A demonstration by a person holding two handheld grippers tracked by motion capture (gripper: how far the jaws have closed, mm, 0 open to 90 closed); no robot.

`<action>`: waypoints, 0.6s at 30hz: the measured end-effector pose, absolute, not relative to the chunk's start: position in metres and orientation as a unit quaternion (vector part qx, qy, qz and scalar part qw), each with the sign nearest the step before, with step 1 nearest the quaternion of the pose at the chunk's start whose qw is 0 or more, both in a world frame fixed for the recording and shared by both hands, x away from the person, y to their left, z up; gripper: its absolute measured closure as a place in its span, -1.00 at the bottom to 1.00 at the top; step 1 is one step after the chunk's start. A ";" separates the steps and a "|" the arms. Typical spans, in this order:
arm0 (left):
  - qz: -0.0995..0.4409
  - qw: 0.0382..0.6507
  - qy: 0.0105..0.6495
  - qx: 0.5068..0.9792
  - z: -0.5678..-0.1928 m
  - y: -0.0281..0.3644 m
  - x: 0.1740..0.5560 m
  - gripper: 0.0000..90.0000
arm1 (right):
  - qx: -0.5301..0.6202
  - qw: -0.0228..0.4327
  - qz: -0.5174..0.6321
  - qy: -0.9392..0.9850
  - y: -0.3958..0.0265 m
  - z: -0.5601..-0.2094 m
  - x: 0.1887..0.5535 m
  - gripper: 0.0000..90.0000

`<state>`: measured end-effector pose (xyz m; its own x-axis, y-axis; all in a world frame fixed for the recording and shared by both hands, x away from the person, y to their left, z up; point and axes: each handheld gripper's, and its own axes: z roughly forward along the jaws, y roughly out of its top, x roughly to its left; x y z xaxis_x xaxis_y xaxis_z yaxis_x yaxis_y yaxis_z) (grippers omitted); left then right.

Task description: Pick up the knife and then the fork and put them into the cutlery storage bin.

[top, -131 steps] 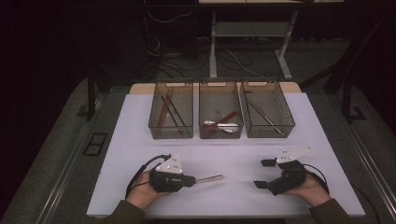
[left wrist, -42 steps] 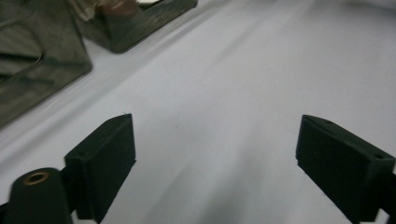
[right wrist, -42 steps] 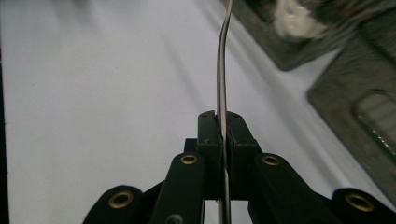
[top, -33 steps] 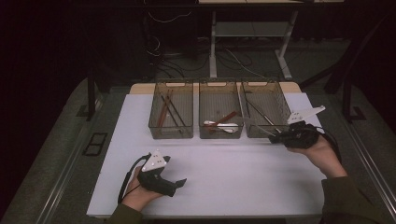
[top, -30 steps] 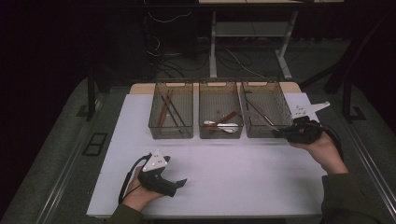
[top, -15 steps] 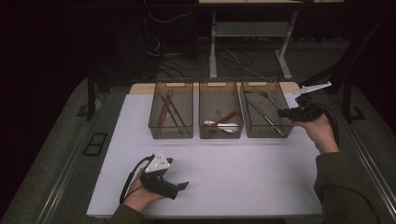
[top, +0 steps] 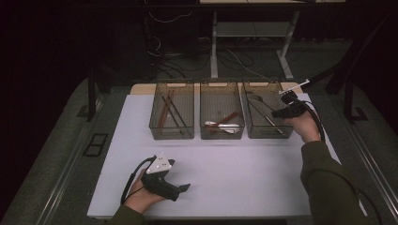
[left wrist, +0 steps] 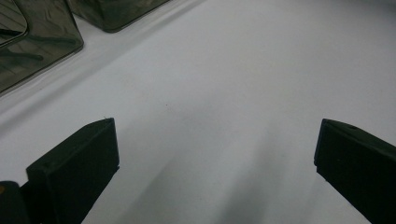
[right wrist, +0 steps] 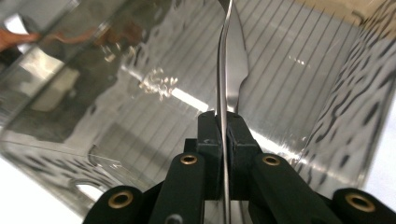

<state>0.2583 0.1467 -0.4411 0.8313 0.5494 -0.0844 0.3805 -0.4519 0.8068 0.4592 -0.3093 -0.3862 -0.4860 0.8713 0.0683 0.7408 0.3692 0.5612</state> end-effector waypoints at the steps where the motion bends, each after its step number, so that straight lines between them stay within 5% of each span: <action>1: 0.095 0.446 0.275 0.847 -0.441 0.146 0.258 -1.00 | 0.493 0.117 0.266 0.820 -0.308 -0.388 0.460 0.90; 18: 0.090 0.443 0.270 0.850 -0.443 0.144 0.258 -1.00 | 0.493 0.138 0.317 0.799 -0.316 -0.380 0.456 0.01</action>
<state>0.2580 0.1445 -0.4427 0.8380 0.5387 -0.0868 0.3801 -0.4622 0.8012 0.4560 -0.3164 -0.3799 -0.4766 0.8743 0.0924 0.7000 0.3138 0.6414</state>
